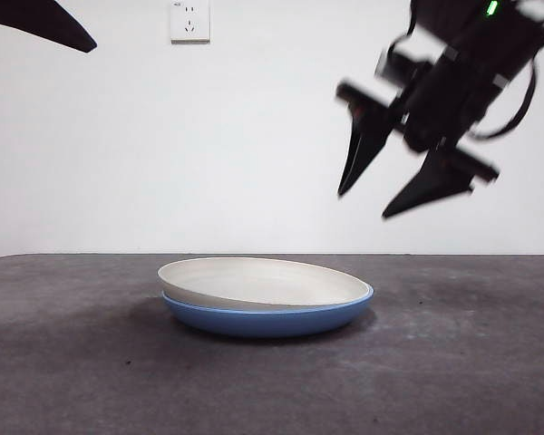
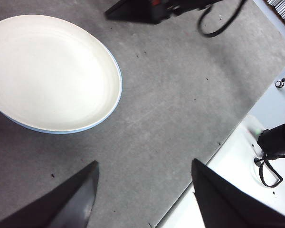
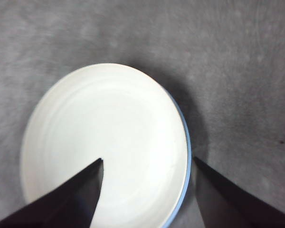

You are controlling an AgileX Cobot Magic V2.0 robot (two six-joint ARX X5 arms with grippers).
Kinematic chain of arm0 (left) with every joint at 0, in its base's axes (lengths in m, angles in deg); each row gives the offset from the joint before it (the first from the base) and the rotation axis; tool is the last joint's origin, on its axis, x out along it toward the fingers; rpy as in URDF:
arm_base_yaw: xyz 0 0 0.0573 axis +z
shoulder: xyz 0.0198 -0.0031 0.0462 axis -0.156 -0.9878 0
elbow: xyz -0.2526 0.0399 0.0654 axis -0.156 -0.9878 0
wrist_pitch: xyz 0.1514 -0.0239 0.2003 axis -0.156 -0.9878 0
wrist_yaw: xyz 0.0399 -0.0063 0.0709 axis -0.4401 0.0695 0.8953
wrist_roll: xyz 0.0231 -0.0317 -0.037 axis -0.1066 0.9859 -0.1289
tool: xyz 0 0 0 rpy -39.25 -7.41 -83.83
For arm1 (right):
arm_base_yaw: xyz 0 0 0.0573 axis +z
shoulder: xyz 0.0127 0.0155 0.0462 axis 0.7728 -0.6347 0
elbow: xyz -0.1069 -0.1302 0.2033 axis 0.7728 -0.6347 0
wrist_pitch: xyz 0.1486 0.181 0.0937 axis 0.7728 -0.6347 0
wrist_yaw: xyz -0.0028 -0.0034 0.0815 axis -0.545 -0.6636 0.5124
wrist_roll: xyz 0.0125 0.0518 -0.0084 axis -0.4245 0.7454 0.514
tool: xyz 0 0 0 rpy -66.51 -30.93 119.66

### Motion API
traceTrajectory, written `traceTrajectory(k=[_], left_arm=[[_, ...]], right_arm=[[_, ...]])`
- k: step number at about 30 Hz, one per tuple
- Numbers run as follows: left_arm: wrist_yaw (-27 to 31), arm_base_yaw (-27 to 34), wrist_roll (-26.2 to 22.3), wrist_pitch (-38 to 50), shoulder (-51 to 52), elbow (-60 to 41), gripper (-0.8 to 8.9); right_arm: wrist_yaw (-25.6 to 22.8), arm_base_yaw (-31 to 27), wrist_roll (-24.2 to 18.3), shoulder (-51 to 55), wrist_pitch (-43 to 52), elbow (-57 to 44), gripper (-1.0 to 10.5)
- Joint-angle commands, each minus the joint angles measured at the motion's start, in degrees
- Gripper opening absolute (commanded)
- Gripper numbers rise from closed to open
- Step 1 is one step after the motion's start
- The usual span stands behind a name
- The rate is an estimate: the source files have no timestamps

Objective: Pick up the white plate, put it on the blue plate, put it on desk

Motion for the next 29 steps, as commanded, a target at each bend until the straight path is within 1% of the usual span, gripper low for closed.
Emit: traceTrajectory(k=[1, 9, 13, 16, 21, 24, 29], left_arm=[[-0.22, -0.37, -0.46, 0.31, -0.26, 0.52, 3.12], [-0.2, -0.37, -0.46, 0.37, -0.26, 0.52, 3.12], [-0.2, -0.37, -0.46, 0.33, -0.26, 0.52, 3.12], [-0.2, -0.37, -0.46, 0.31, -0.26, 0.52, 3.12], [-0.2, -0.37, -0.46, 0.28, -0.26, 0.52, 3.12], [-0.2, -0.37, -0.44, 0.26, -0.26, 0.52, 3.12], [-0.2, -0.37, -0.44, 0.17, -0.26, 0.52, 3.12]], right_arm=[[0.2, 0.52, -4.48, 4.37, -3.13, 0.83, 2.9], [0.85, 1.25, -11.91, 19.45, -18.03, 0.83, 2.9], [2.21, 2.29, -14.36, 25.57, -26.97, 0.83, 2.9], [3.1, 3.61, -15.41, 29.2, -33.07, 0.83, 2.9], [3.13, 6.03, -16.02, 33.97, -40.65, 0.81, 2.9], [3.1, 7.23, -16.22, 36.06, -42.66, 0.81, 2.9], [3.13, 7.48, -16.22, 37.62, -42.84, 0.81, 2.9]])
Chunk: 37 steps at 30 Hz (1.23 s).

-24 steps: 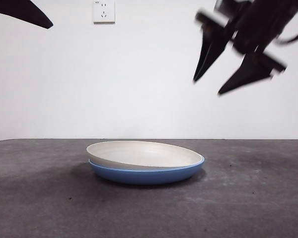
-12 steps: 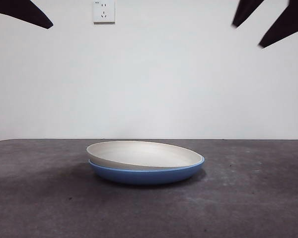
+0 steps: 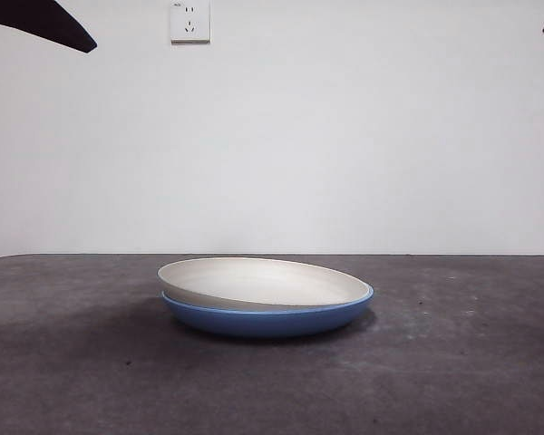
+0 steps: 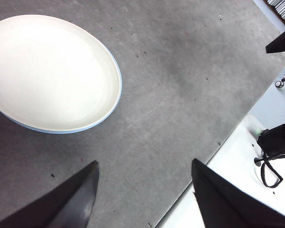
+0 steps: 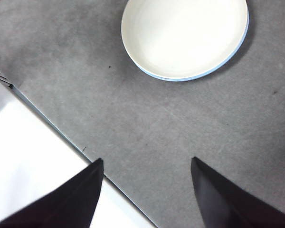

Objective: Pick up the white plate, put it on the blue plate, put it on desk

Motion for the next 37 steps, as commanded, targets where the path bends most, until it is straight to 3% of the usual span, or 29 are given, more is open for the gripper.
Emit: traceTrajectory(k=[1, 9, 10, 14, 37], left_arm=[[-0.2, -0.37, -0.44, 0.15, -0.26, 0.52, 3.12], [-0.2, -0.37, -0.46, 0.09, -0.26, 0.52, 2.96], [-0.2, -0.37, -0.46, 0.07, -0.26, 0.52, 2.56], [-0.2, -0.37, -0.46, 0.11, -0.26, 0.52, 0.02], [-0.2, -0.37, -0.46, 0.35, -0.26, 0.52, 0.1]], right_arm=[[0.09, 0.35, -0.59, -0.31, 0.31, 0.79, 2.9], [0.07, 0.35, -0.81, -0.28, 0.28, 0.79, 2.9], [0.07, 0.35, -0.83, -0.28, 0.24, 0.79, 2.7], [0.07, 0.35, -1.42, -0.31, 0.2, 0.79, 0.0], [0.02, 0.35, -1.31, -0.28, 1.51, 0.79, 0.1]])
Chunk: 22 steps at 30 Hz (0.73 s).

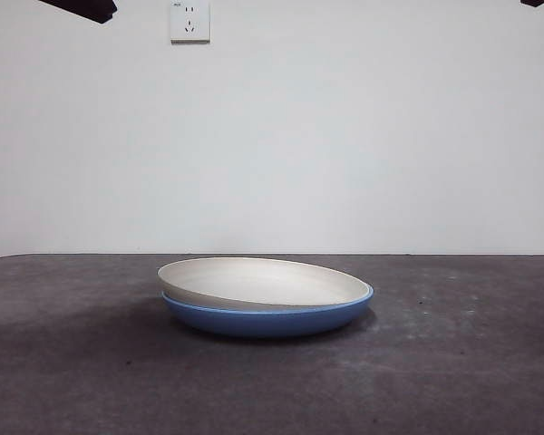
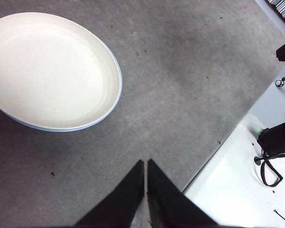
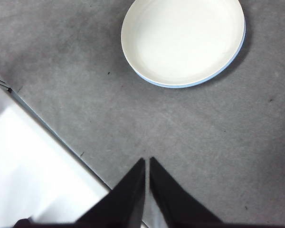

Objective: Pick up the white plate, put it on the blue plate, put it on desk

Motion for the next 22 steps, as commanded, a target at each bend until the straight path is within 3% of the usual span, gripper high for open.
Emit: traceTrajectory(k=[1, 5, 8, 17, 22], left_arm=[[-0.2, -0.37, -0.46, 0.7, -0.26, 0.52, 0.1], [0.0, -0.07, -1.42, 1.07, 0.5, 0.52, 0.1], [1.84, 2.34, -8.52, 3.48, 3.52, 0.33, 0.11], [12.59, 21.05, -12.9, 34.8, 20.85, -10.43, 0.1], [22.51, 28.87, -14.21, 41.66, 30.29, -20.79, 0.1]], right_arm=[[0.07, 0.35, -0.72, -0.35, 0.48, 0.79, 0.1], [0.07, 0.35, -0.74, -0.35, 0.55, 0.79, 0.1], [0.07, 0.35, -0.72, -0.35, 0.55, 0.79, 0.1], [0.07, 0.35, -0.72, -0.35, 0.55, 0.79, 0.1], [0.07, 0.35, -0.72, -0.35, 0.57, 0.79, 0.1]])
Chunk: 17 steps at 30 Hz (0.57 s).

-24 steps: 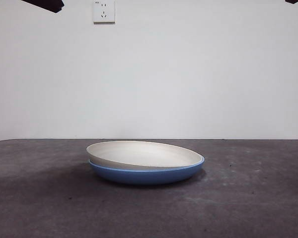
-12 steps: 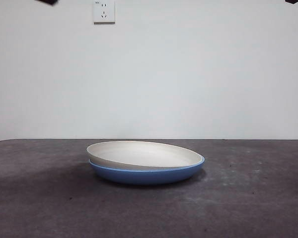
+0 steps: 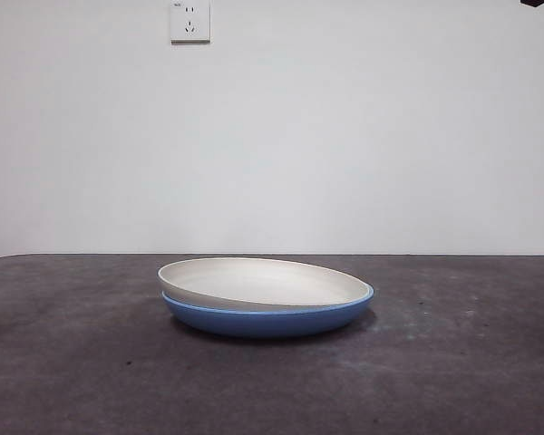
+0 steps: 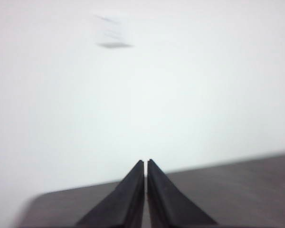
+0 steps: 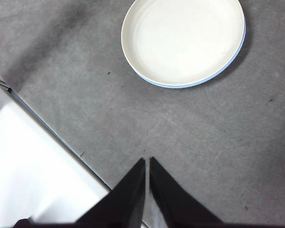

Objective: Pick up the white plate, put it on the blue plate, put it on desk

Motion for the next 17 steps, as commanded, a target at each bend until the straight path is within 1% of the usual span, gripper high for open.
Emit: traceTrajectory(k=[1, 3, 8, 13, 17], left_arm=[[4.2, 2.84, -1.88, 1.53, 3.89, -5.53, 0.1], [5.4, 4.61, -1.88, 1.44, 7.1, -9.55, 0.1], [5.4, 7.52, -2.49, 1.4, 14.36, -19.89, 0.1], [5.4, 8.09, -2.45, 1.05, 19.82, -28.26, 0.1], [5.4, 8.09, -2.43, 0.37, 22.47, -32.13, 0.1]], right_arm=[[0.09, 0.35, -0.72, -0.35, 0.55, 0.79, 0.1], [0.07, 0.35, -0.72, -0.35, 0.55, 0.79, 0.1], [0.07, 0.35, -0.72, -0.35, 0.55, 0.79, 0.1], [0.07, 0.35, -0.72, -0.35, 0.55, 0.79, 0.1], [0.09, 0.35, -0.72, -0.35, 0.55, 0.79, 0.1]])
